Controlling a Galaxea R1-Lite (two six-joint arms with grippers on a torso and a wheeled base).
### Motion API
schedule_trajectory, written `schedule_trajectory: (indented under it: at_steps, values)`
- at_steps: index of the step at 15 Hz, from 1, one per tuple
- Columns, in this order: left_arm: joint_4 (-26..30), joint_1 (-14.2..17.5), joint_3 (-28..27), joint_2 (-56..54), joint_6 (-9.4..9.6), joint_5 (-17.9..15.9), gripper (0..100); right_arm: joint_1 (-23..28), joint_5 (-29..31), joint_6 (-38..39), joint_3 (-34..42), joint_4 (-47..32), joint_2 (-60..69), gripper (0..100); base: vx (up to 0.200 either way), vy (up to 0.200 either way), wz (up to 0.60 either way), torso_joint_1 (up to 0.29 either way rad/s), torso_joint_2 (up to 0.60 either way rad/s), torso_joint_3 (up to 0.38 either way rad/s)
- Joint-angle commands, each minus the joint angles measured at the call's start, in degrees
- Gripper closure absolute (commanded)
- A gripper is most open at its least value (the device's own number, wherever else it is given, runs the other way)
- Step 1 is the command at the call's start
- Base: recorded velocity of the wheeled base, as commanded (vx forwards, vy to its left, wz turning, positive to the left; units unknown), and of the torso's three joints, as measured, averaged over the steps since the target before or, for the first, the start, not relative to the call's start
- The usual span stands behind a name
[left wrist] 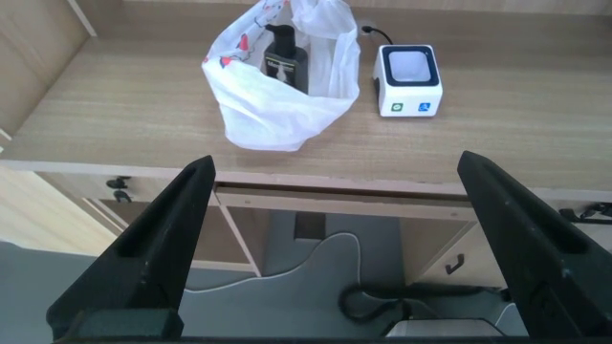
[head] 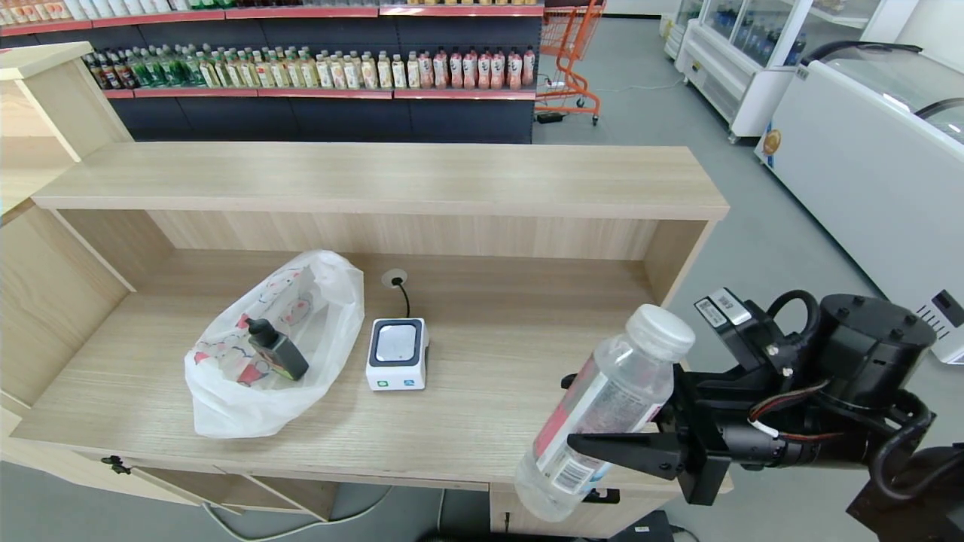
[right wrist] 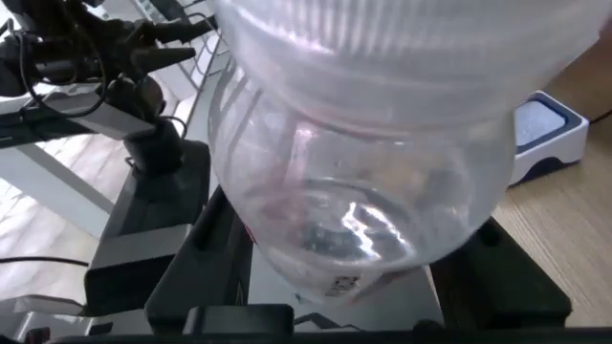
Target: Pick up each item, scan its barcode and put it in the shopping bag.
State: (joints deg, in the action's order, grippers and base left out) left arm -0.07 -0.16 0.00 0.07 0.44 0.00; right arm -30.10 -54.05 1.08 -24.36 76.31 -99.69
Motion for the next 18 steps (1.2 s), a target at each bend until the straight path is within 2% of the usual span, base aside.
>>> schedule_trajectory:
  at_steps: [1,7,15,18]
  values:
    - [-0.01,0.07,0.0,0.01,0.0,0.0,0,0.22,-1.14,-0.91,0.01,0.42,-0.15,100,0.0,0.0,0.0,0.0,0.0,0.0]
    - [-0.01,-0.02,0.0,0.01,0.0,0.0,0,-0.05,-1.76,-0.38,0.01,-0.55,1.52,100,0.0,0.0,0.0,0.0,0.0,0.0]
    - [-0.01,0.07,0.0,0.01,0.0,0.0,0,-0.93,-1.32,16.76,-1.92,-0.2,4.16,100,0.0,0.0,0.0,0.0,0.0,0.0]
    - [-0.01,-0.02,0.0,0.01,0.0,0.0,0,-1.19,-1.23,18.95,-2.1,-0.2,4.25,100,0.0,0.0,0.0,0.0,0.0,0.0]
